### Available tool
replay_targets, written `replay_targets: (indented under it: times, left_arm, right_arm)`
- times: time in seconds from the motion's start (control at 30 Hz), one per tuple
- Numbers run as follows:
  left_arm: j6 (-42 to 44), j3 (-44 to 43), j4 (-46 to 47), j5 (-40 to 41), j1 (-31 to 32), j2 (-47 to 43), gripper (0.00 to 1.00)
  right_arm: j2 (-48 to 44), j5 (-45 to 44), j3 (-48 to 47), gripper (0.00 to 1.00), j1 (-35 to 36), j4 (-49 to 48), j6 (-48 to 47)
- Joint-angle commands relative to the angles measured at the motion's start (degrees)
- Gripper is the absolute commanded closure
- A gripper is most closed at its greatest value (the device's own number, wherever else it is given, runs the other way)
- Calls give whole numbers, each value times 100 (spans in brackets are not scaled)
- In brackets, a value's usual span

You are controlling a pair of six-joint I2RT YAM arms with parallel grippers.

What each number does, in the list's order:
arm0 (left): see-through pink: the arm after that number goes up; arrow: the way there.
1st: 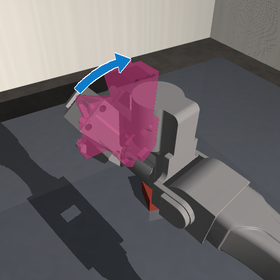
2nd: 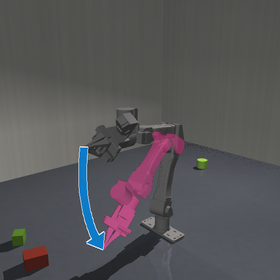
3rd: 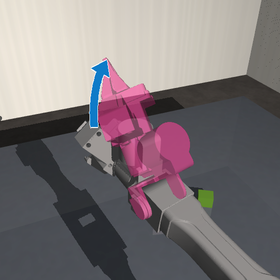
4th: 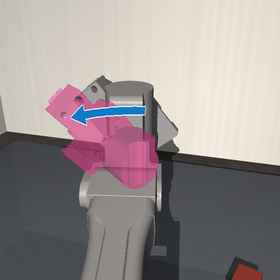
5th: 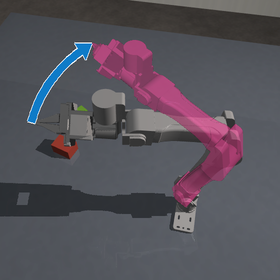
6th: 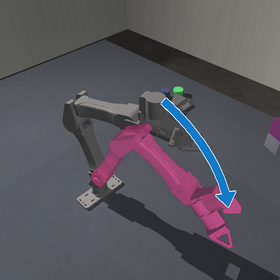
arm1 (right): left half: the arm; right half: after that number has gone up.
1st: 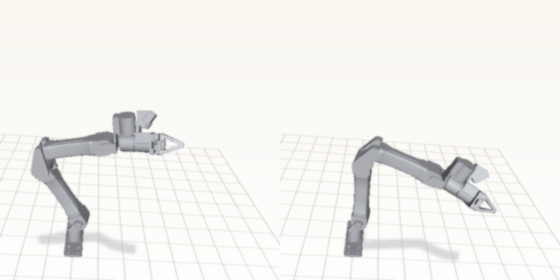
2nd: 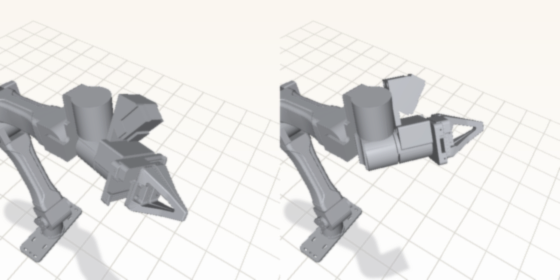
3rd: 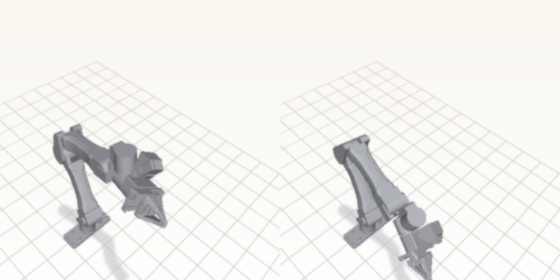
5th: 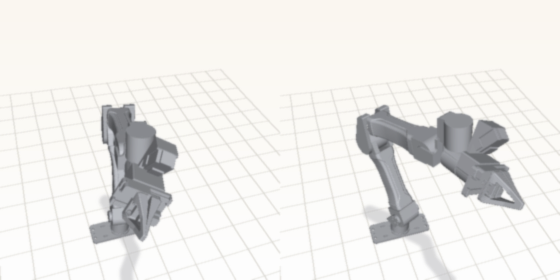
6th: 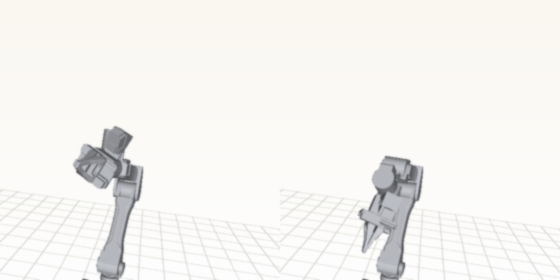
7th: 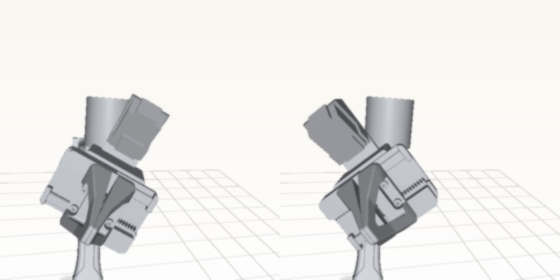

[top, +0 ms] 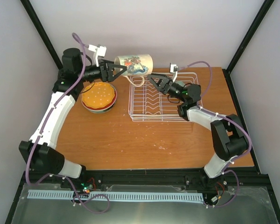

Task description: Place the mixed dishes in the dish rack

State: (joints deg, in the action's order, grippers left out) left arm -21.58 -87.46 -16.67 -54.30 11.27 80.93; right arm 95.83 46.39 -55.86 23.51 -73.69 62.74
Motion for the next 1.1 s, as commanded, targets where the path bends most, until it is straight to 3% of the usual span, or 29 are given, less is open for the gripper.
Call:
replay_targets:
  times: [0.0, 0.2, 0.5, 0.77, 1.07]
  left_arm:
    - [27, -305, 243, -334, 264, 341, 99]
    - [465, -1263, -624, -105, 577, 1022, 99]
    - [937, -2871, -1850, 392, 995, 1963, 99]
    - [1252, -3909, -2748, 743, 1382, 2778, 99]
    - [1382, -4486, -3231, 1080, 1670, 3267, 100]
  right_arm:
    - [-386, -131, 66, 60, -89, 404, -688]
    - [-1254, -492, 376, 62, -209, 2297, -2043]
    - [-1925, -1114, 454, 64, -317, 3879, -3172]
    - [-2258, -1401, 746, 64, -560, 4358, -3444]
    - [-2585, -1809, 961, 64, -801, 4832, -3725]
